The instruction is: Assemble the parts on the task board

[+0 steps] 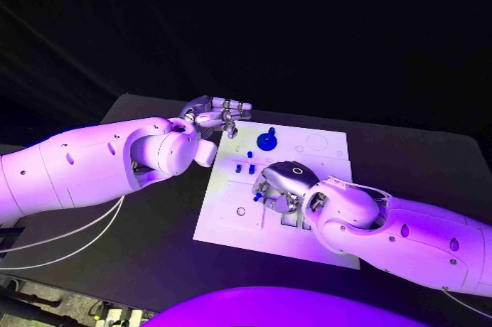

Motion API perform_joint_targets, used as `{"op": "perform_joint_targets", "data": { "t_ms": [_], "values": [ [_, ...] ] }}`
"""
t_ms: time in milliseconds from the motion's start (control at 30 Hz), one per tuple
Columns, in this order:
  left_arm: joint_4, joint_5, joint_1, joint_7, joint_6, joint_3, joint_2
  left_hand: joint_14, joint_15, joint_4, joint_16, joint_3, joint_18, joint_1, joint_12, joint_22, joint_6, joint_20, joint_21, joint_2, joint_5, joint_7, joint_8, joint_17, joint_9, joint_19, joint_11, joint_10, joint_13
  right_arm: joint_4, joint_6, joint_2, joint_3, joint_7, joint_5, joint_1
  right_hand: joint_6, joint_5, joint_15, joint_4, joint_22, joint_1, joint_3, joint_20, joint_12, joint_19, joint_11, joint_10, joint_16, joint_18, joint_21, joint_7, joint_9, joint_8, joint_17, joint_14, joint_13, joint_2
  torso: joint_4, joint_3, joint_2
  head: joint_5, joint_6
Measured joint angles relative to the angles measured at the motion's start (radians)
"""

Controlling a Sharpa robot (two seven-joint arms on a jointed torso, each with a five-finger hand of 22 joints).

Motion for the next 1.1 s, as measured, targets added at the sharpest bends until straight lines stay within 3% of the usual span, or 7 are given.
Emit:
{"op": "perform_joint_targets", "data": {
  "t_ms": [500, 633, 833, 967, 1033, 1100],
  "values": [
    [-0.001, 0.000, 0.000, -0.002, 0.003, 0.000, 0.000, 0.000, 0.000, 0.000, 0.000, 0.000, 0.000, 0.000, 0.000, 0.000, 0.000, 0.000, 0.000, 0.000, 0.000, 0.000, 0.000, 0.000, 0.000, 0.000, 0.000, 0.000, 0.000, -0.017, 0.015, 0.021, -0.002, -0.002, -0.006, -0.002, 0.000, 0.000, 0.000, -0.003, 0.000, -0.007, 0.003, 0.000, -0.004, 0.000, 0.000, 0.000, 0.000, 0.000, 0.000, 0.000, 0.001, -0.002, -0.001, 0.000, -0.001, -0.006, -0.0004, -0.0006, 0.000, 0.001, -0.004],
    [-0.001, 0.000, 0.000, -0.003, 0.004, 0.000, 0.001, 0.000, 0.000, 0.000, 0.000, 0.000, 0.000, 0.000, 0.000, 0.000, 0.000, 0.000, 0.000, 0.000, 0.000, 0.000, 0.000, 0.000, 0.000, 0.000, 0.000, 0.000, 0.000, -0.019, 0.022, 0.024, -0.002, -0.002, -0.006, -0.002, -0.032, 0.021, 0.000, -0.002, 0.000, -0.049, 0.002, 0.000, -0.020, 0.000, 0.017, -0.026, 0.000, 0.000, -0.011, 0.017, -0.006, 0.001, -0.007, 0.000, -0.008, -0.022, -0.0004, -0.0006, -0.001, 0.000, -0.005],
    [-0.002, 0.000, 0.000, -0.004, 0.004, 0.000, 0.001, 0.000, 0.000, 0.000, 0.000, 0.000, 0.000, 0.000, 0.000, -0.001, 0.000, 0.000, -0.004, 0.000, 0.000, 0.000, 0.000, -0.001, -0.001, 0.000, 0.000, 0.000, 0.001, -0.016, 0.027, 0.021, -0.002, -0.001, -0.006, -0.002, -0.092, 0.027, 0.016, -0.002, 0.000, -0.083, -0.014, 0.011, -0.032, -0.011, 0.035, -0.093, -0.006, 0.000, -0.042, 0.035, -0.027, 0.000, -0.021, 0.003, -0.028, -0.046, -0.0009, -0.0003, -0.001, -0.001, -0.004],
    [-0.002, 0.000, 0.000, -0.006, 0.005, 0.000, 0.001, 0.000, 0.000, 0.000, 0.000, 0.000, 0.000, 0.000, 0.000, -0.002, 0.000, 0.000, -0.004, 0.000, 0.000, 0.000, 0.000, -0.002, -0.001, 0.000, 0.000, 0.000, 0.001, -0.014, 0.020, 0.013, -0.002, -0.001, -0.009, -0.002, -0.111, 0.030, 0.022, -0.013, 0.000, -0.092, -0.024, 0.027, -0.029, -0.039, 0.045, -0.146, -0.040, 0.000, -0.109, 0.039, -0.036, 0.001, -0.074, 0.003, -0.040, -0.045, -0.0009, 0.0000, -0.002, -0.002, -0.002],
    [-0.002, 0.000, 0.000, -0.006, 0.005, 0.000, 0.000, -0.005, 0.005, -0.002, -0.008, -0.002, 0.000, -0.002, 0.000, -0.007, -0.008, 0.000, -0.012, 0.002, 0.000, 0.008, 0.000, -0.010, -0.004, 0.000, 0.006, -0.009, 0.001, -0.012, 0.011, 0.006, -0.003, -0.003, -0.010, -0.002, -0.112, 0.032, 0.025, -0.017, 0.000, -0.097, -0.034, 0.029, -0.028, -0.054, 0.048, -0.163, -0.055, 0.016, -0.139, 0.040, -0.039, 0.000, -0.097, 0.000, -0.043, -0.049, -0.0011, 0.0000, -0.002, -0.003, 0.000],
    [-0.004, 0.000, 0.000, -0.007, 0.004, 0.000, 0.000, -0.007, 0.007, -0.003, -0.012, -0.003, 0.000, -0.004, 0.000, -0.009, -0.011, 0.000, -0.013, 0.004, 0.000, 0.011, 0.000, -0.017, -0.005, 0.000, 0.007, -0.014, 0.001, -0.005, -0.001, -0.008, -0.003, -0.005, -0.011, -0.002, -0.116, 0.032, 0.025, -0.019, 0.000, -0.097, -0.036, 0.031, -0.028, -0.056, 0.048, -0.163, -0.058, 0.016, -0.149, 0.042, -0.041, 0.000, -0.104, 0.000, -0.044, -0.050, -0.0011, 0.0000, -0.002, -0.004, 0.001]
  ]
}}
